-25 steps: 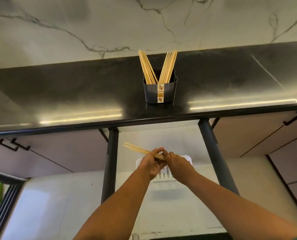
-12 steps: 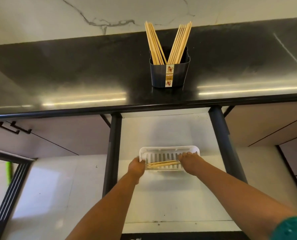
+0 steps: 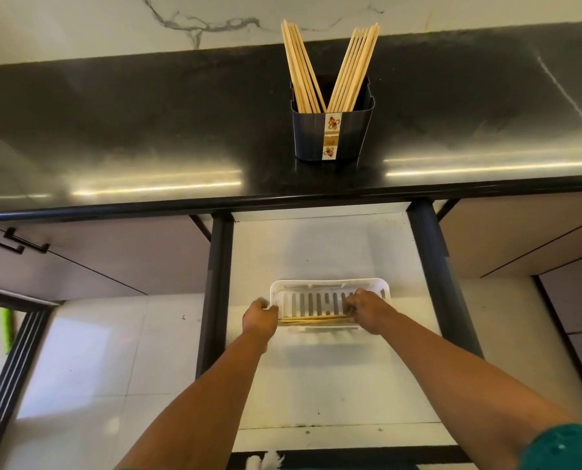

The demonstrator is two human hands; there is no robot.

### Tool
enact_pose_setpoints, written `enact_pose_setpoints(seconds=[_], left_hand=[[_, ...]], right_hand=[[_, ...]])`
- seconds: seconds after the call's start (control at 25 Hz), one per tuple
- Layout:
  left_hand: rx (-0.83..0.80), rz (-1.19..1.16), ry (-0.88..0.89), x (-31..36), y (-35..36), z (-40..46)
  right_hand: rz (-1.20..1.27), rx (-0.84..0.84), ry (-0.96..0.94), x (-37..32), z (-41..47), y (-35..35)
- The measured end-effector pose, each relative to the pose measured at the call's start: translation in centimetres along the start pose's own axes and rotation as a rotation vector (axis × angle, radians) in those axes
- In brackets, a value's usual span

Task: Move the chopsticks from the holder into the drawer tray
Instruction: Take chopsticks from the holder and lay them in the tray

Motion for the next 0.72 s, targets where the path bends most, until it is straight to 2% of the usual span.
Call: enact_pose_setpoints(seconds=[0.12,0.32,0.36,0.44,0.48,0.52,0.6,0.72], left_hand=[[0.009,0.02,0.016,0.4,-0.1,-0.3],[0.017,0.129,0.075,2.3,0.8,-2.0],[0.063,0.23,0.133,3.2,0.6,-2.6],[0.214,0.533,0.398,6.4,0.6,-4.9],[0.247,0.683,0.559,8.1,1.5,-6.3],[0.215,0.811,0.656,8.8,2.8,-7.2],[0.077,1.007,0.672,7.8,5.8,-7.1],[0.019,1.236,0.502,4.9,7.9,-5.6]], right_hand=[[0.086,0.026,-0.016,0.0,-0.4,0.2],[0.014,-0.037,-0.014,-2.0,-0.9,1.0],[0.014,-0.042,-0.016,-2.2,-1.1,1.0],[0.035,-0.076,-0.056,-2.7,-1.7,1.2],[0.052,-0.102,-0.076,-3.0,-2.0,1.5],[0.062,-0.121,-0.076,-3.1,-2.2,1.9],[0.031,-0.123,-0.045,-2.8,-2.6,2.9],[-0.034,-0.028,-0.033,-2.3,-3.1,3.1]])
Point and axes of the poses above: each hand's wrist, its own z-axis towards the middle knuckle, its own y-axis out of the palm, x = y × z, the point moved 10 cm from there along z, towards the middle knuckle, and after that the axes turned 15 degrees about -x, right-handed, at the moved point
